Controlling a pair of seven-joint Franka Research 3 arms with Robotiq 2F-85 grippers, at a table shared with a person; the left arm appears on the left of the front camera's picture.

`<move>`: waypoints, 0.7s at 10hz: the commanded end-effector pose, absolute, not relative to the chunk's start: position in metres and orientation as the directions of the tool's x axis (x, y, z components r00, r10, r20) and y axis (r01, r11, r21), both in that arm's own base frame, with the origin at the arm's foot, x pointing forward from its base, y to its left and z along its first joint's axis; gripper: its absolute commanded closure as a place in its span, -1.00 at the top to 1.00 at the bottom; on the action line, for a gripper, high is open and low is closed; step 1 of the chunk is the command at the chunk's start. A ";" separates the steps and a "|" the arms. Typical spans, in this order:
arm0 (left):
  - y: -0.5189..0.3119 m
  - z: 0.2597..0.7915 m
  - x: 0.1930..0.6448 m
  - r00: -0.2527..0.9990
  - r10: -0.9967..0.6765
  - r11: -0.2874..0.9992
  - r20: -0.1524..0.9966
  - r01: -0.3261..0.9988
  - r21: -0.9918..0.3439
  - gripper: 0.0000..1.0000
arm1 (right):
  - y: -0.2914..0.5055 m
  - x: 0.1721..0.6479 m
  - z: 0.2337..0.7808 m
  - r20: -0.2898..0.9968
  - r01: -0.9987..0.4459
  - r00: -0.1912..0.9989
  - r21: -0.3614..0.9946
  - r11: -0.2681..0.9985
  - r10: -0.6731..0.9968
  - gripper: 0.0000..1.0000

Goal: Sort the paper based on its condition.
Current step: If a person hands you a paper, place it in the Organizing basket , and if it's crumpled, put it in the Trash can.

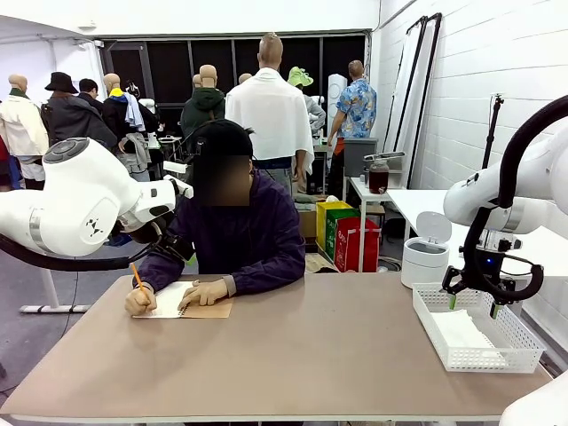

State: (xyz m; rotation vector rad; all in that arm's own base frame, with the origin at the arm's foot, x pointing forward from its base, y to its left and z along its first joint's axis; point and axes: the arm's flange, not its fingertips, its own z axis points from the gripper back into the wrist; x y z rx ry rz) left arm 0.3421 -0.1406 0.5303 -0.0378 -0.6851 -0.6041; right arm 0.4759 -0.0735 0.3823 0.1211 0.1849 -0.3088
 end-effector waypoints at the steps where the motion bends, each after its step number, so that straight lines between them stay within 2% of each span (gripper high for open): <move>1: -0.140 0.530 0.343 0.612 -0.511 0.830 0.603 0.535 0.160 1.00 | -0.073 0.475 0.381 -0.201 0.311 0.936 0.090 0.946 -0.288 1.00; 5: -0.140 0.530 0.343 0.612 -0.511 0.830 0.603 0.535 0.160 1.00 | -0.073 0.476 0.382 -0.199 0.313 0.936 0.090 0.946 -0.290 1.00; 7: -0.140 0.530 0.343 0.612 -0.511 0.830 0.603 0.535 0.160 1.00 | -0.066 0.474 0.415 -0.088 0.243 0.969 0.138 0.960 -0.233 1.00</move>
